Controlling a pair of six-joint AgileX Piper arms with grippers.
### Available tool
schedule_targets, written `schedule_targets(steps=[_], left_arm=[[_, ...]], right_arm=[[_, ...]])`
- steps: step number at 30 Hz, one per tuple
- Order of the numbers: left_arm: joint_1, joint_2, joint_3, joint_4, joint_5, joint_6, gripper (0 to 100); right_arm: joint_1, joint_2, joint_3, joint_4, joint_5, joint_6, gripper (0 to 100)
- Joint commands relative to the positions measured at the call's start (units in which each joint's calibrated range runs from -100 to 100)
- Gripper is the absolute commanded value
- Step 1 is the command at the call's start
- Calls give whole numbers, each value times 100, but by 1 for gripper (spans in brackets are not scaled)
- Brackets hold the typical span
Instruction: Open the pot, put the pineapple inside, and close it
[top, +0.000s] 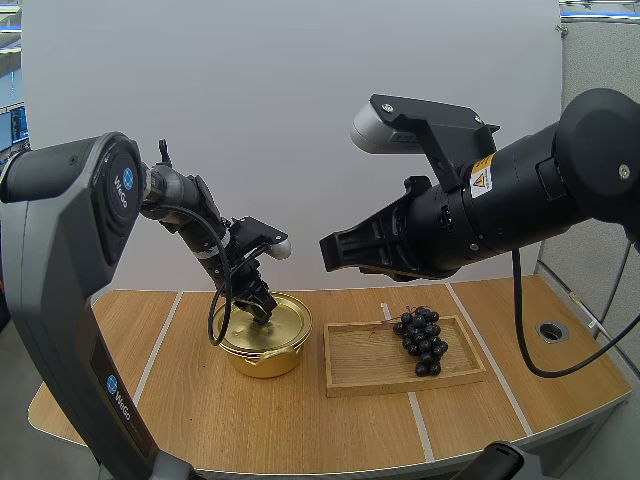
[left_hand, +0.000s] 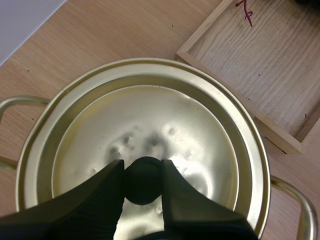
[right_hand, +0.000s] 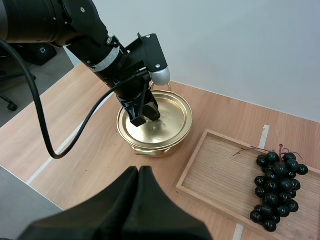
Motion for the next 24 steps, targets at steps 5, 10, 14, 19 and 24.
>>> schedule_targets(steps=[5,10,14,19,24], left_arm=[[-20,-45,-79,-37,1254,-61,100],[-20,-458,-417,-28,2220,-172,100],[-20,-1039,-973,32,2220,-433,100],[-20,-1864,-1686,232,2220,-890,100],[-20,-2618,-2273,312,2220,-991,100]], right_arm=[[-19,-54,6,-1,-32,-35,0],[-19,-54,6,22,-32,-35,0],[-19,-54,6,76,-32,-35,0],[-19,-54,6,133,-32,-35,0],[-19,-54,6,133,-32,-35,0]])
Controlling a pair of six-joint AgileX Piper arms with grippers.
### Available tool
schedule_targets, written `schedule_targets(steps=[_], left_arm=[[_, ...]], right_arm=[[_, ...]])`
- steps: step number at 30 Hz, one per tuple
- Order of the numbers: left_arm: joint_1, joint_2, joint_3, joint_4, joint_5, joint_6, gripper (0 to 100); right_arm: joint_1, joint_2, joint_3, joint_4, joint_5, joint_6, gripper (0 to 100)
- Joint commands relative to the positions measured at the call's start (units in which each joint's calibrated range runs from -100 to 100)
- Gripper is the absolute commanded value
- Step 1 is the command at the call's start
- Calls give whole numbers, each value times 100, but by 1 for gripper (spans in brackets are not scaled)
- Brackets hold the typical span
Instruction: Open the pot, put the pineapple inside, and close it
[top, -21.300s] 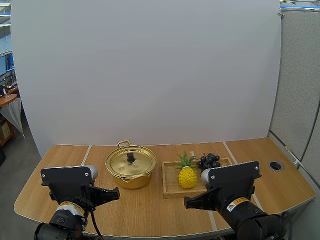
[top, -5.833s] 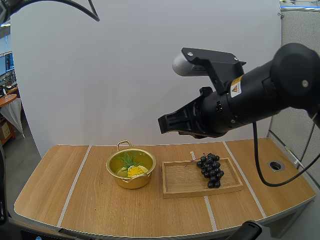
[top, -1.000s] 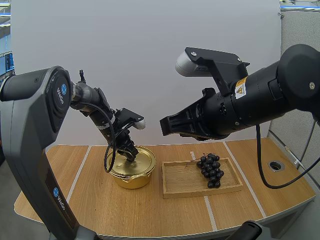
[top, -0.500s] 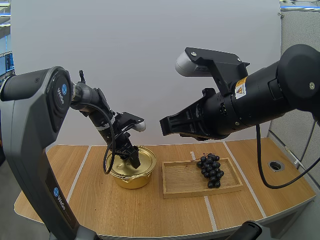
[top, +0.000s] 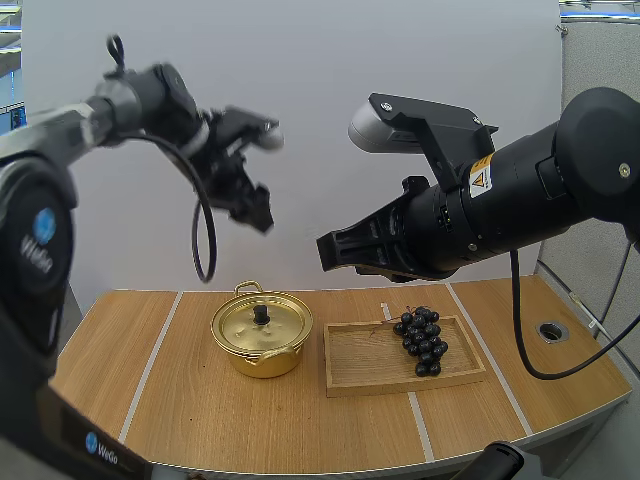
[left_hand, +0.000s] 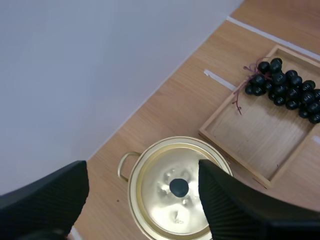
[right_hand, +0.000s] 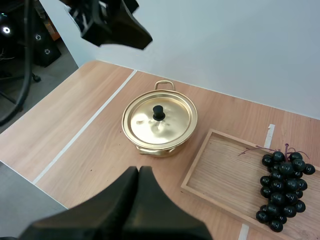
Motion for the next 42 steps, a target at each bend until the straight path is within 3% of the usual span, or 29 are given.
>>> schedule_targets(steps=[1,16,17,19,21,22,33,42], left_arm=[[-20,-911,-685,84,103,-203,100],[-20,-3202,-1175,84,103,-338,100],[-20,-3390,-1175,98,103,-474,93],[-20,-3606,-1175,97,103,-650,56],[-20,-3810,-1175,97,103,-765,5],[-20,-3897,-1175,97,103,-765,0],[-20,-5127,242,86,103,-1354,0],[-20,-6515,1904,86,-2695,-2000,0]], right_arm=[[-19,-54,6,22,-32,-35,0],[-126,-78,6,59,-32,-35,0],[-199,-106,6,59,-32,-35,0],[-364,-174,6,59,-48,-35,0],[-537,-308,6,59,-48,-44,0],[-614,-382,6,59,-48,-44,0],[-1062,-1429,6,-117,-441,-44,0],[-1500,-2090,6,-171,-1198,-44,0]])
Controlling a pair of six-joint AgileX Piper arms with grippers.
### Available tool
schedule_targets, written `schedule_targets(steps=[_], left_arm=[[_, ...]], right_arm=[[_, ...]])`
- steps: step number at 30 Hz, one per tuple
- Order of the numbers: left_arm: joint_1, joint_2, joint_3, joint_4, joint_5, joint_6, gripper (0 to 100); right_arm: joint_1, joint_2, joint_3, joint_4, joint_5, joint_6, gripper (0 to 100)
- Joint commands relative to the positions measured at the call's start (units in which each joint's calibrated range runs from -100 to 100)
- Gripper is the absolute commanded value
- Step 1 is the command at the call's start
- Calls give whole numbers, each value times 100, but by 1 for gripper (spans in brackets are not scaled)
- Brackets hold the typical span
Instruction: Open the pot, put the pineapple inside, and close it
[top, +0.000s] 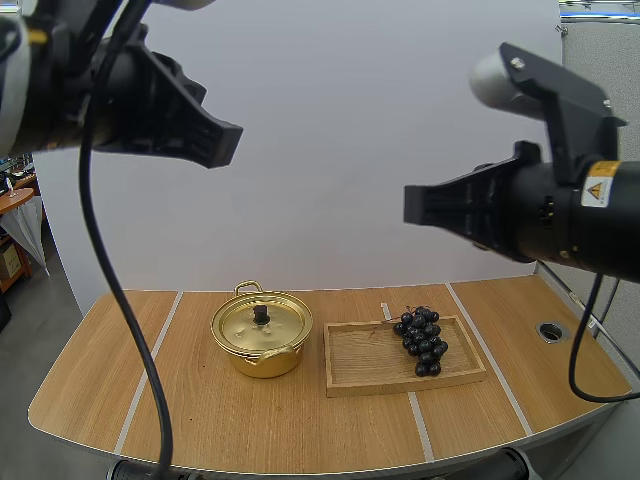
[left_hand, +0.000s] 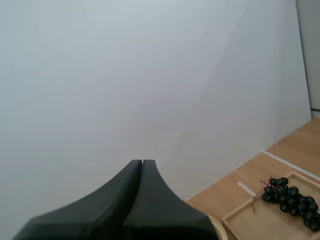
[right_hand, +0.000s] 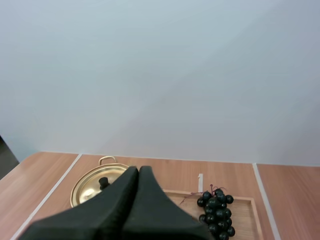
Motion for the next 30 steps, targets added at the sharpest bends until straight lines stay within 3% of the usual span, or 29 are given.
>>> schedule_targets(steps=[1,13,19,30], left_arm=[[-20,-1050,1169,-18,-2260,-615,0],[-4,-2364,2941,-18,-4999,-1228,0],[-4,-2836,3801,-18,-6022,-1296,0],[-11,-2936,4921,246,-6066,-1502,0]], right_arm=[[-264,-375,6,-90,-681,-44,0],[-635,-591,325,-114,-2636,-44,0],[-699,-771,1366,-101,-4046,-44,0],[-699,-1232,3403,-85,-6092,-44,0]])
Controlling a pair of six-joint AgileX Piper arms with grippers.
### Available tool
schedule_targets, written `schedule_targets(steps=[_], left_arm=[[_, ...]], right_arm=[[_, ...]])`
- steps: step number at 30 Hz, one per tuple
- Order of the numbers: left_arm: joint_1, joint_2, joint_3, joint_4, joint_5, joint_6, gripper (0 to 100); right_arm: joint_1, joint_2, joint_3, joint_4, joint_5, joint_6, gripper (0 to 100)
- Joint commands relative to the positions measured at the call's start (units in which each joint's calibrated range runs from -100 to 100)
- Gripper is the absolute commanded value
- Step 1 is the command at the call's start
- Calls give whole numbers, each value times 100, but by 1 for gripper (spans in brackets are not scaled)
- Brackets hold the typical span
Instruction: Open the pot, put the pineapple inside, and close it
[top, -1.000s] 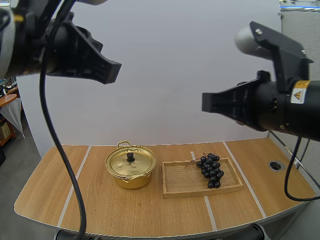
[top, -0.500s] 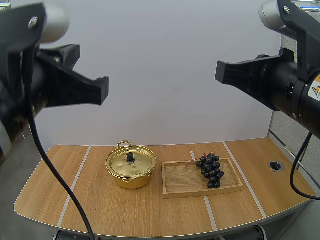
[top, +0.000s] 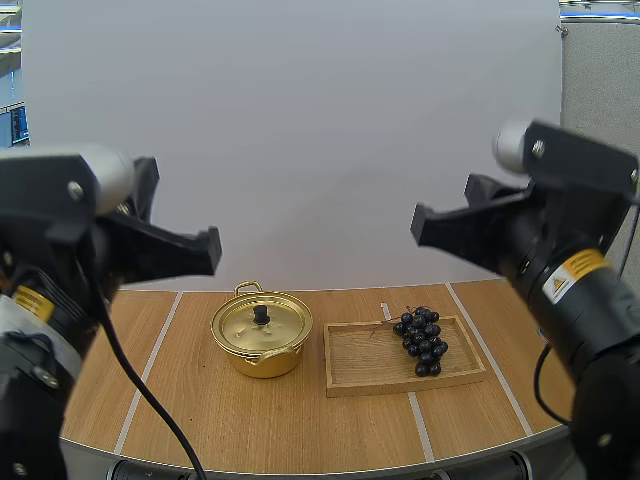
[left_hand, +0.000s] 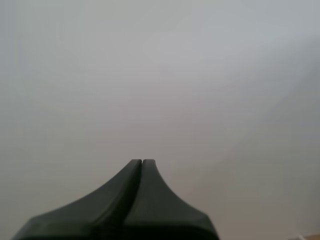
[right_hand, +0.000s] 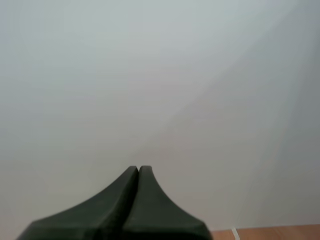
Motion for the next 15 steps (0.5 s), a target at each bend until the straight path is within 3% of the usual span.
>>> schedule_targets(steps=[1,7,15], left_arm=[[-11,-17,618,246,-109,-80,0],[-25,-79,1443,252,-334,-80,0],[-103,-80,3094,252,-2798,-80,0]], right_arm=[[-24,-34,909,-39,-876,-44,0],[-24,-34,2061,-48,-2545,-44,0],[-24,-34,3179,-48,-3155,-44,0]])
